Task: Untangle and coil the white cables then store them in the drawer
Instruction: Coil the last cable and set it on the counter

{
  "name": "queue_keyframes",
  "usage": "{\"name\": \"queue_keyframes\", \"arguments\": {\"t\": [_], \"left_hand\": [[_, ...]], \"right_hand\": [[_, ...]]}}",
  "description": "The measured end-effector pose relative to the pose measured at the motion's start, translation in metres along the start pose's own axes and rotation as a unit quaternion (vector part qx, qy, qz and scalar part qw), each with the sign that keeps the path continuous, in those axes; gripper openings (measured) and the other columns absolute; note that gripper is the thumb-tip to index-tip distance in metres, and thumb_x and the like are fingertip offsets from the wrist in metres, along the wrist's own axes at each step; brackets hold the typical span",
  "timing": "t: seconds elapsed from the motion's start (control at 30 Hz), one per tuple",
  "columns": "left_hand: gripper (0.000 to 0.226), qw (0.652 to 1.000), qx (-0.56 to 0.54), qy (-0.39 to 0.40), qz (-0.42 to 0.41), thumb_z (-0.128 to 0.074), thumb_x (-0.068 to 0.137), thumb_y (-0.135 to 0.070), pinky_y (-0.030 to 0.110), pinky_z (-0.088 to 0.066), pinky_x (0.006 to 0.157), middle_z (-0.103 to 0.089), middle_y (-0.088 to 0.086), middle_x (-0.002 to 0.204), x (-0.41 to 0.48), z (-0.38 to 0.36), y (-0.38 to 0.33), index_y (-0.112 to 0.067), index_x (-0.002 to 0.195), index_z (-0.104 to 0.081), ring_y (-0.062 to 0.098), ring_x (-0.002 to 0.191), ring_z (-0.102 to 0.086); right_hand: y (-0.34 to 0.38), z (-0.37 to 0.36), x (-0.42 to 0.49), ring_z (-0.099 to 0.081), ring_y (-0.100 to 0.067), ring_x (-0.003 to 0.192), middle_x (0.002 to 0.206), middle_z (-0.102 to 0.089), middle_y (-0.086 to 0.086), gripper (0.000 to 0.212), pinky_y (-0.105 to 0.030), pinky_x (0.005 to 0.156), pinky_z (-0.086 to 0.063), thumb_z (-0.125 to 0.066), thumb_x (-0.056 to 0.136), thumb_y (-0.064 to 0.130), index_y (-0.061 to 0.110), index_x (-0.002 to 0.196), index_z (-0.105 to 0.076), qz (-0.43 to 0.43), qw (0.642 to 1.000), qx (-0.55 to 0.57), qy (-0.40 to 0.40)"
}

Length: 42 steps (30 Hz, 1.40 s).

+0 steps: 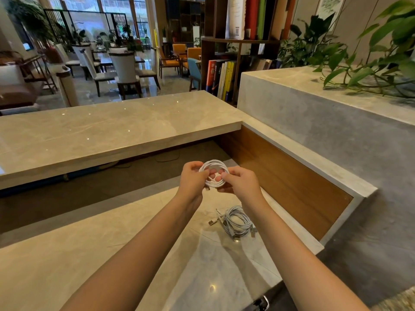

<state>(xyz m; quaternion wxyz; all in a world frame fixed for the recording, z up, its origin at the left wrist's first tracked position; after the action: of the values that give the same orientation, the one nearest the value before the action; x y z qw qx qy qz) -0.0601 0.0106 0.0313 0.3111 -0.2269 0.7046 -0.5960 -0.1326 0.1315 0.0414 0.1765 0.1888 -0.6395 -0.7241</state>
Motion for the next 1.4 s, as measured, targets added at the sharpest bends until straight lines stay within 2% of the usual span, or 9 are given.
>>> {"name": "queue_keyframes", "arguments": {"t": [0.1, 0.17, 0.3, 0.43, 0.67, 0.87, 1.07, 1.27, 1.4], "left_hand": [[0.04, 0.984, -0.157, 0.059, 0.056, -0.046, 0.085, 0.013, 0.031, -0.054, 0.068, -0.054, 0.022, 0.108, -0.007, -0.011, 0.007, -0.004, 0.121, -0.04, 0.024, 0.079, -0.063], [0.047, 0.951, -0.269, 0.107, 0.105, -0.043, 0.08, 0.016, 0.03, -0.052, 0.064, -0.052, 0.021, 0.097, -0.013, -0.02, 0.011, -0.001, 0.123, -0.041, 0.021, 0.065, -0.06], [0.027, 0.93, -0.289, 0.177, 0.144, -0.032, 0.078, 0.011, 0.023, -0.045, 0.052, -0.05, 0.013, 0.069, -0.022, -0.028, 0.011, -0.001, 0.095, -0.05, 0.012, 0.046, -0.044], [0.025, 0.905, -0.316, 0.234, 0.158, -0.032, 0.07, 0.009, 0.022, -0.043, 0.042, -0.045, 0.008, 0.057, -0.027, -0.03, 0.005, -0.006, 0.087, -0.043, 0.01, 0.041, -0.037], [0.024, 0.933, -0.232, 0.242, 0.129, -0.033, 0.071, 0.009, 0.024, -0.046, 0.045, -0.045, 0.011, 0.067, -0.021, -0.026, 0.001, -0.003, 0.086, -0.047, 0.011, 0.042, -0.041], [0.019, 0.98, 0.009, 0.189, 0.055, -0.046, 0.084, 0.008, 0.023, -0.051, 0.057, -0.057, 0.01, 0.074, -0.011, -0.014, -0.004, 0.001, 0.096, -0.058, 0.013, 0.06, -0.055], [0.023, 0.978, 0.077, 0.192, -0.021, -0.056, 0.089, -0.007, 0.022, -0.053, 0.065, -0.066, 0.011, 0.09, -0.012, -0.019, -0.005, -0.006, 0.113, -0.057, 0.013, 0.072, -0.063], [0.017, 0.967, 0.202, 0.102, -0.116, -0.051, 0.093, -0.018, 0.021, -0.047, 0.056, -0.064, 0.003, 0.089, -0.005, -0.021, -0.01, -0.014, 0.108, -0.06, 0.011, 0.072, -0.059], [0.016, 0.935, 0.276, 0.046, -0.218, -0.048, 0.093, -0.013, 0.017, -0.048, 0.066, -0.06, -0.007, 0.087, -0.009, -0.025, -0.024, -0.018, 0.102, -0.061, 0.007, 0.078, -0.057]], "right_hand": [[-0.016, 0.006, 0.002, -0.065, -0.02, 0.075, 0.083, -0.067, -0.009, 0.01, -0.026, 0.062, -0.056, -0.056, 0.09, 0.011, 0.008, 0.09, -0.066, -0.059, 0.997, 0.03, -0.03], [-0.015, 0.013, 0.005, -0.062, -0.019, 0.081, 0.087, -0.064, -0.005, 0.012, -0.027, 0.065, -0.053, -0.055, 0.089, 0.014, 0.01, 0.096, -0.064, -0.031, 0.997, -0.037, -0.059], [0.003, 0.001, 0.003, -0.054, -0.01, 0.091, 0.099, -0.059, 0.005, 0.026, -0.02, 0.067, -0.045, -0.05, 0.09, 0.013, 0.017, 0.113, -0.062, 0.063, 0.99, -0.129, -0.003], [0.005, -0.015, 0.0, -0.055, -0.007, 0.086, 0.1, -0.065, 0.002, 0.03, -0.02, 0.064, -0.042, -0.047, 0.092, 0.016, 0.019, 0.115, -0.067, 0.046, 0.985, -0.141, 0.093], [-0.005, -0.015, 0.002, -0.062, -0.021, 0.095, 0.099, -0.068, -0.005, 0.024, -0.036, 0.082, -0.052, -0.055, 0.088, 0.016, 0.017, 0.11, -0.065, 0.006, 0.992, -0.094, 0.086], [-0.014, -0.006, 0.002, -0.062, -0.027, 0.095, 0.098, -0.068, -0.011, 0.02, -0.034, 0.079, -0.05, -0.064, 0.083, 0.009, 0.01, 0.103, -0.068, -0.052, 0.994, 0.043, 0.089], [-0.032, -0.007, -0.009, -0.061, -0.026, 0.091, 0.09, -0.067, -0.016, 0.016, -0.035, 0.084, -0.049, -0.055, 0.086, 0.001, 0.0, 0.096, -0.068, -0.179, 0.933, 0.293, 0.108], [-0.024, -0.012, -0.01, -0.067, -0.021, 0.083, 0.093, -0.069, -0.015, 0.02, -0.028, 0.074, -0.055, -0.058, 0.088, 0.003, 0.002, 0.107, -0.065, -0.143, 0.937, 0.284, 0.144], [-0.026, -0.017, -0.01, -0.069, -0.02, 0.083, 0.103, -0.066, -0.017, 0.03, -0.028, 0.071, -0.056, -0.06, 0.087, 0.004, 0.001, 0.117, -0.06, -0.14, 0.916, 0.345, 0.152]]}}
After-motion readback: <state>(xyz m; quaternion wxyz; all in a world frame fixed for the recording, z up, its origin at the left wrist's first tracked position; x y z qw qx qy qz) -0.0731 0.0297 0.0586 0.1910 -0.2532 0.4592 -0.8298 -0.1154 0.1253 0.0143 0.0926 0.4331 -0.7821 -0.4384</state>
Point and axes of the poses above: each hand's wrist, its own x-axis towards the middle knuckle, its own z-axis out of the back of the hand, y = z × x, the point moved 10 cm from there along x, towards the middle knuckle
